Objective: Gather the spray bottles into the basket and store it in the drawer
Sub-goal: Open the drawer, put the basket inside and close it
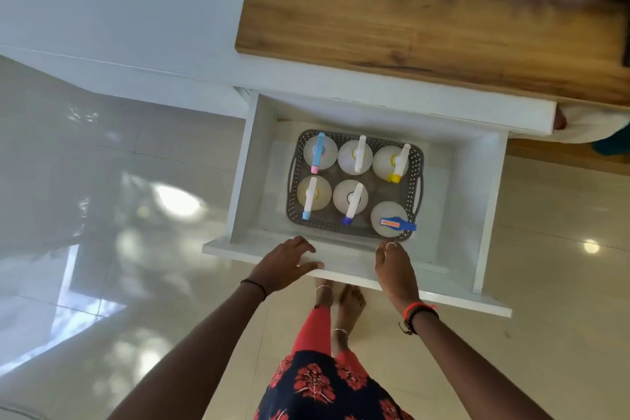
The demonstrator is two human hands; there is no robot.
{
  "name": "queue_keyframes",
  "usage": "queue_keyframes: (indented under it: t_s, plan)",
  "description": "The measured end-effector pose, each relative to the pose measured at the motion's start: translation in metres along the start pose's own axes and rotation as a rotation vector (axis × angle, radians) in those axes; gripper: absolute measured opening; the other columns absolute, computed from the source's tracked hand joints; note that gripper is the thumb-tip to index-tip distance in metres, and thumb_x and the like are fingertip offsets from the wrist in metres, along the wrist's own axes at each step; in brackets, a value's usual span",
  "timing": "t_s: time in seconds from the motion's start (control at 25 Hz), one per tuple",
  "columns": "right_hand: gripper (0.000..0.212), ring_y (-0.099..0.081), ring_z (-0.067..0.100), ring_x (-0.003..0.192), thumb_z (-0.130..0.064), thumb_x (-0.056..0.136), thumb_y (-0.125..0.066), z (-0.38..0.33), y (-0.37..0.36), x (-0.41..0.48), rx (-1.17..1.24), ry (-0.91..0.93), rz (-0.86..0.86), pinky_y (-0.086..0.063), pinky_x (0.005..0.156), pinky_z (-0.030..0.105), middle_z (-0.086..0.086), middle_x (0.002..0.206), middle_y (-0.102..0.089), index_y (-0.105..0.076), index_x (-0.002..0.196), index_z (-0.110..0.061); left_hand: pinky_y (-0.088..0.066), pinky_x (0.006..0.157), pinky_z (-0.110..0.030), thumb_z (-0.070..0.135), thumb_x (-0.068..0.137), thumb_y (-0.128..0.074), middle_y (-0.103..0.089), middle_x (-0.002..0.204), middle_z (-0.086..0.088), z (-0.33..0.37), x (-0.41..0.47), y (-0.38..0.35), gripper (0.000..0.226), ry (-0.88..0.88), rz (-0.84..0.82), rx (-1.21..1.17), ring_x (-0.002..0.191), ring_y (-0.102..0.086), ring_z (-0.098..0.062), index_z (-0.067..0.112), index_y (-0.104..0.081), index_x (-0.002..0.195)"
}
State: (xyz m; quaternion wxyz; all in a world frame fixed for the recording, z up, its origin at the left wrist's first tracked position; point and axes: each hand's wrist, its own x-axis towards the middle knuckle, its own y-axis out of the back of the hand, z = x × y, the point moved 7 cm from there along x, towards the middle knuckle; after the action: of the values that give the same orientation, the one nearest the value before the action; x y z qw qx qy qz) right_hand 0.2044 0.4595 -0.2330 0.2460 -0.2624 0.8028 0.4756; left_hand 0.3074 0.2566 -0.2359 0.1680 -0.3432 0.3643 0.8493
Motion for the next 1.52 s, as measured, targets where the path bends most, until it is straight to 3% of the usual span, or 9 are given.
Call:
queue_keyframes:
  t_s: [0.12,0.24,0.48,0.72,0.92,1.04,1.24,1.4,1.52]
  plan:
    - [0.049,-0.056,0.025,0.120,-0.045,0.097,-0.042,0.007,-0.007,-0.009,0.029,-0.013,-0.096,-0.047,0.100,0.037,0.010,0.124,-0.061,-0.057,0.125,-0.007,-0.045,0.095,-0.027,0.053,0.086,-0.057,-0.056,0.127,0.002,0.006,0.001,-0.008,0.053,-0.099,-0.075,0.091,0.111,-0.056,-0.017,0.018,-0.057,0.126]
    - [0.068,-0.052,0.016,0.126,-0.062,0.086,-0.051,0.013,-0.017,-0.021,-0.037,0.100,-0.279,-0.044,0.102,0.029,0.000,0.134,-0.056,-0.052,0.134,-0.014,-0.043,0.099,-0.027,0.044,0.091,-0.055,-0.054,0.131,0.000,0.007,0.000,-0.014,0.049,-0.089,-0.100,0.091,0.115,-0.055,-0.019,0.016,-0.054,0.131]
    - [0.047,-0.046,0.010,0.130,-0.038,0.097,-0.047,0.007,-0.015,-0.032,-0.331,0.373,-0.348,-0.039,0.105,0.021,-0.003,0.139,-0.050,-0.049,0.138,-0.016,-0.040,0.103,-0.026,0.037,0.095,-0.052,-0.051,0.136,-0.001,0.011,-0.001,-0.014,0.046,-0.066,-0.084,0.101,0.120,-0.051,-0.018,0.015,-0.050,0.135]
    - [0.045,-0.044,0.010,0.133,-0.029,0.099,-0.046,-0.002,-0.011,-0.026,-0.278,0.342,-0.337,-0.036,0.111,0.022,0.000,0.141,-0.048,-0.047,0.141,-0.013,-0.039,0.105,-0.026,0.034,0.096,-0.052,-0.050,0.137,-0.002,0.015,0.007,-0.005,0.045,-0.043,-0.068,0.106,0.123,-0.050,-0.018,0.014,-0.050,0.136]
    - [0.043,-0.050,0.011,0.126,-0.029,0.096,-0.053,-0.015,0.009,-0.003,-0.205,0.356,-0.293,-0.039,0.106,0.021,0.000,0.133,-0.056,-0.055,0.134,-0.010,-0.040,0.105,-0.028,0.033,0.094,-0.056,-0.055,0.133,-0.003,0.023,0.022,0.020,0.043,-0.062,0.012,0.081,0.121,-0.052,-0.019,0.013,-0.055,0.131]
    - [0.040,-0.053,0.015,0.120,-0.029,0.091,-0.061,-0.024,0.022,0.017,-0.170,0.318,-0.243,-0.042,0.101,0.024,0.002,0.125,-0.060,-0.060,0.126,-0.010,-0.042,0.100,-0.029,0.038,0.087,-0.064,-0.059,0.125,-0.002,0.029,0.032,0.045,0.044,-0.053,0.157,0.078,0.115,-0.055,-0.019,0.015,-0.059,0.124]
    - [0.031,-0.057,0.020,0.088,-0.030,0.076,-0.076,-0.055,0.056,0.036,-0.365,0.422,0.019,-0.045,0.072,0.025,0.006,0.091,-0.059,-0.060,0.093,-0.009,-0.040,0.083,-0.030,0.047,0.074,-0.073,-0.058,0.102,-0.002,0.048,0.045,0.087,0.047,-0.032,0.401,0.231,0.091,-0.053,-0.021,0.014,-0.056,0.103]
    - [0.034,-0.053,0.018,0.066,-0.041,0.085,-0.065,-0.064,0.073,0.049,-0.428,0.299,0.088,-0.033,0.056,0.024,0.000,0.070,-0.054,-0.044,0.070,-0.018,-0.033,0.068,-0.026,0.042,0.080,-0.070,-0.059,0.085,-0.002,0.063,0.054,0.106,0.034,0.014,0.482,0.198,0.073,-0.047,-0.018,0.015,-0.050,0.088]
    - [0.041,-0.066,0.025,0.069,-0.046,0.089,-0.057,-0.069,0.084,0.063,-0.428,0.194,0.076,-0.039,0.053,0.026,0.007,0.069,-0.066,-0.048,0.065,-0.014,-0.037,0.058,-0.029,0.042,0.086,-0.064,-0.063,0.076,-0.003,0.067,0.064,0.113,0.033,0.110,0.458,0.136,0.067,-0.055,-0.025,0.018,-0.043,0.079]
